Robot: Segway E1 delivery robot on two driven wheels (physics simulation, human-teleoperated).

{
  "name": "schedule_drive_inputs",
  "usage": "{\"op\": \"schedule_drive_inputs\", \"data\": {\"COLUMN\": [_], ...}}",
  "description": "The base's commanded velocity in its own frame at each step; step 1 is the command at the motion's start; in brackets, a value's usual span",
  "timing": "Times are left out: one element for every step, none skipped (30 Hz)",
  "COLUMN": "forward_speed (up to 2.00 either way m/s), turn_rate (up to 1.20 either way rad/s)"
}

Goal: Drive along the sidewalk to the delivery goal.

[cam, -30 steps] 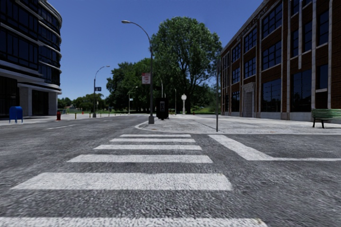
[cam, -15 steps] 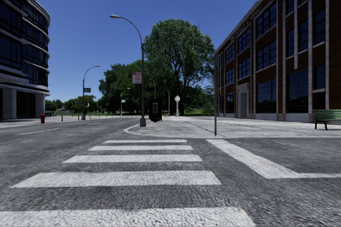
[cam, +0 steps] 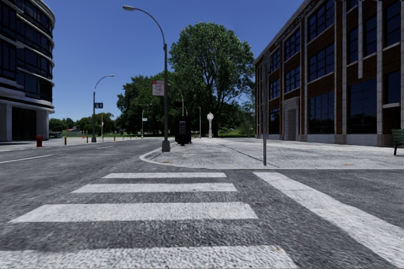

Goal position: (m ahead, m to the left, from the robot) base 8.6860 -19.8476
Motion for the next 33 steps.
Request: {"op": "schedule_drive_inputs", "data": {"forward_speed": [2.0, 2.0, 2.0, 2.0, 2.0, 2.0, 2.0, 2.0, 2.0, 2.0, 2.0, 2.0, 2.0, 2.0, 2.0, 2.0, 2.0, 2.0, 2.0, 2.0, 2.0, 2.0, 2.0, 2.0, 2.0, 2.0, 2.0, 2.0, 2.0, 2.0, 2.0, 2.0, 2.0], "turn_rate": [0.0, 0.0, 0.0, 0.0, 0.0, 0.0, 0.0, 0.0, 0.0, 0.0, 0.0, 0.0, 0.0, 0.0, 0.0, 0.0, 0.0, 0.0, 0.0, 0.0, 0.0, 0.0, 0.0, 0.0, 0.0, 0.0, 0.0, 0.0, 0.0, 0.0, 0.0, 0.0, 0.0]}}
